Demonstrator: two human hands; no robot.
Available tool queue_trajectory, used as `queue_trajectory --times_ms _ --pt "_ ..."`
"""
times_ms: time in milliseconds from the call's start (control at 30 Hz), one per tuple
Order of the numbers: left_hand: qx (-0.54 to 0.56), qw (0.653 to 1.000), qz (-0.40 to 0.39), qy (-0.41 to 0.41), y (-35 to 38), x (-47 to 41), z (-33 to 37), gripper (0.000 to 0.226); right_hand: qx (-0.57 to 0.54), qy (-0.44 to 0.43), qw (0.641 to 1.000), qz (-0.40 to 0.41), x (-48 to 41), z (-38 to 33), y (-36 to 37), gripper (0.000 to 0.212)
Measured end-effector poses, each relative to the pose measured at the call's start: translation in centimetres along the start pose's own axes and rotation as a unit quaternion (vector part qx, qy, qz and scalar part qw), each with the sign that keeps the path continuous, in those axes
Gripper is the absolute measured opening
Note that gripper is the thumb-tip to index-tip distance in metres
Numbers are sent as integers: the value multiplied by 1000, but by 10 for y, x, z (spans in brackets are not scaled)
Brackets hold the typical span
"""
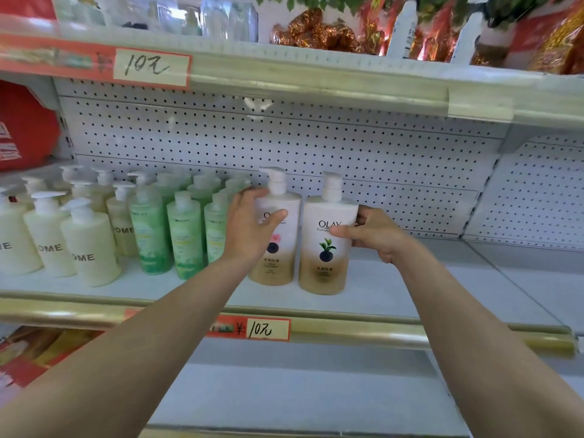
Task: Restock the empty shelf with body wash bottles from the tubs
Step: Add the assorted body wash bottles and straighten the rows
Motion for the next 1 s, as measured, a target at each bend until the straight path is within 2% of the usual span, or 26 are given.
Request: queue_trajectory --times_ms 267,467,667,733,833,933,1000 --pt "1 1000 17 15 3 3 0 51 -3 -1 999 -49 -16 12 5 50" --pt "-13 999 29 12 3 3 1 53 2 -7 998 -64 -19 15 7 52" --pt "-16 1000 2 -23 8 9 3 52 25 -15 996 -78 -14 13 11 63" --pt "-51 998 -5 -21 5 11 12 52 45 -8 998 -48 -10 10 6 72" --pt "-113 994 -4 0 -3 15 25 53 107 -11 993 51 6 -8 -14 87" --pt "-128 992 -4 5 -7 24 37 54 195 -37 971 137 34 -38 -31 84" --pt "-132 991 1 5 -9 36 48 54 287 -64 942 159 56 -58 -33 81"
Point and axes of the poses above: each hand's wrist, its own x-axis away from the middle knuckle, its own y-axis out of the palm, z = x × y, the point moved 9 cm from there along -x, towards the middle knuckle, and after that the axes turned 13 degrees about x, right-handed, at the moved point
